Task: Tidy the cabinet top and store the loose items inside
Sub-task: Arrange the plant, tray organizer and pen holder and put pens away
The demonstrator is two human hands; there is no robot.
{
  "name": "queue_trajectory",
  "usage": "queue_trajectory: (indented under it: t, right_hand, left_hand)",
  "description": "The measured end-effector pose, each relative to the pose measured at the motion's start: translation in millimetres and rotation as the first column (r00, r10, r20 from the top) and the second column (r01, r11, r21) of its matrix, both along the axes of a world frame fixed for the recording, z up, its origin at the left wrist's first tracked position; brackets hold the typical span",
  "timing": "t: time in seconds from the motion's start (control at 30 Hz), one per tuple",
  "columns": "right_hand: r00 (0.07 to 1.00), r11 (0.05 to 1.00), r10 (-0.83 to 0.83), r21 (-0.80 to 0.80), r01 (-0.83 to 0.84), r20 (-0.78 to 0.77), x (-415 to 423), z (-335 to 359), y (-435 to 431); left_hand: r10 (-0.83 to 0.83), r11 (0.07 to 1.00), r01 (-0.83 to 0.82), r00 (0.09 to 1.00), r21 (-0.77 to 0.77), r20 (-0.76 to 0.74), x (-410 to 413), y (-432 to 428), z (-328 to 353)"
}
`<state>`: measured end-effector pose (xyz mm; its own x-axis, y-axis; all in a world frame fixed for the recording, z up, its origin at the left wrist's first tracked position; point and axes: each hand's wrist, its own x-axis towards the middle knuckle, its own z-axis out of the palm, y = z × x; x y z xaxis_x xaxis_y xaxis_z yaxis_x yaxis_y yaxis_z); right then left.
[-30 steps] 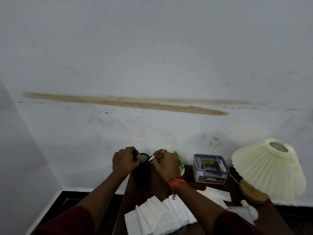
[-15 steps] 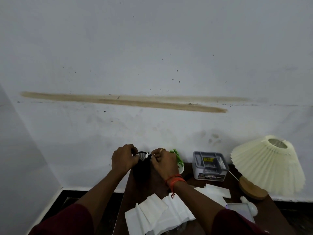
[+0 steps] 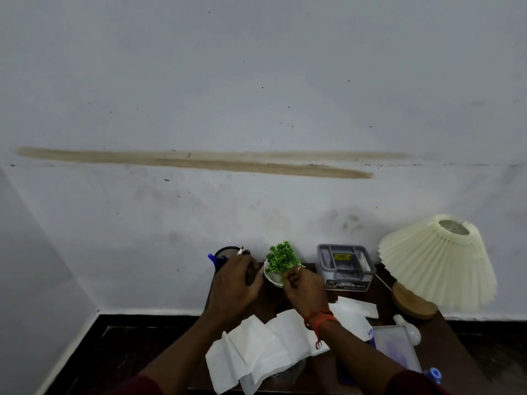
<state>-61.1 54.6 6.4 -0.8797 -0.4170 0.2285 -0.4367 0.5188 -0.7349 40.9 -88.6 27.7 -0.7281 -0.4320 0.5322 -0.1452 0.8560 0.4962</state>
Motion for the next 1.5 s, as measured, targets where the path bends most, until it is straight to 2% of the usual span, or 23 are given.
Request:
queue_trajectory:
  t: [0.2,0.37,0.53,0.7,0.97,1.17,1.5]
  right_hand:
    - [0.992,0.976,-0.075,0.21,0.052,0.103,-28.5,-9.0,25.4]
    - [0.992,0.95,-0.096,0.305,0.066,0.084,-43.4,-18.1,25.9]
    - [0.994,0.918,-0.076,0.396,0.038,0.082,-47.4,-30.3,21.5]
    - [0.996,0.893,-0.042,0.45,0.001,0.082,-48.6,-41.3,14.9]
    - [0.995,0.894,-0.031,0.447,-0.012,0.09,-45.2,-47.2,8.9]
    - [0.99,0.929,-0.083,0.368,0.036,0.112,-43.6,-42.7,10.7]
    - [0.989,0.967,-0.118,0.235,0.095,0.089,-21.2,-19.1,9.0]
  left_hand:
    - [-0.06,0.993,0.042,0.984,0.11,0.169,-22.5,16.0,-42.5]
    - [-0.08,0.983,0.014,0.931,0.183,0.357,-37.6,23.2,-65.1]
    - [-0.107,0.971,-0.005,0.888,0.241,0.447,-45.8,25.2,-74.3]
    - [-0.104,0.972,-0.019,0.861,0.236,0.498,-48.7,23.2,-82.6]
    - [-0.069,0.987,-0.014,0.856,0.157,0.512,-55.0,23.2,-90.5]
    - [-0.078,0.99,0.006,0.853,0.14,0.517,-46.0,19.4,-89.3]
    - [-0.087,0.989,0.016,0.868,0.148,0.489,-14.7,12.5,-43.0]
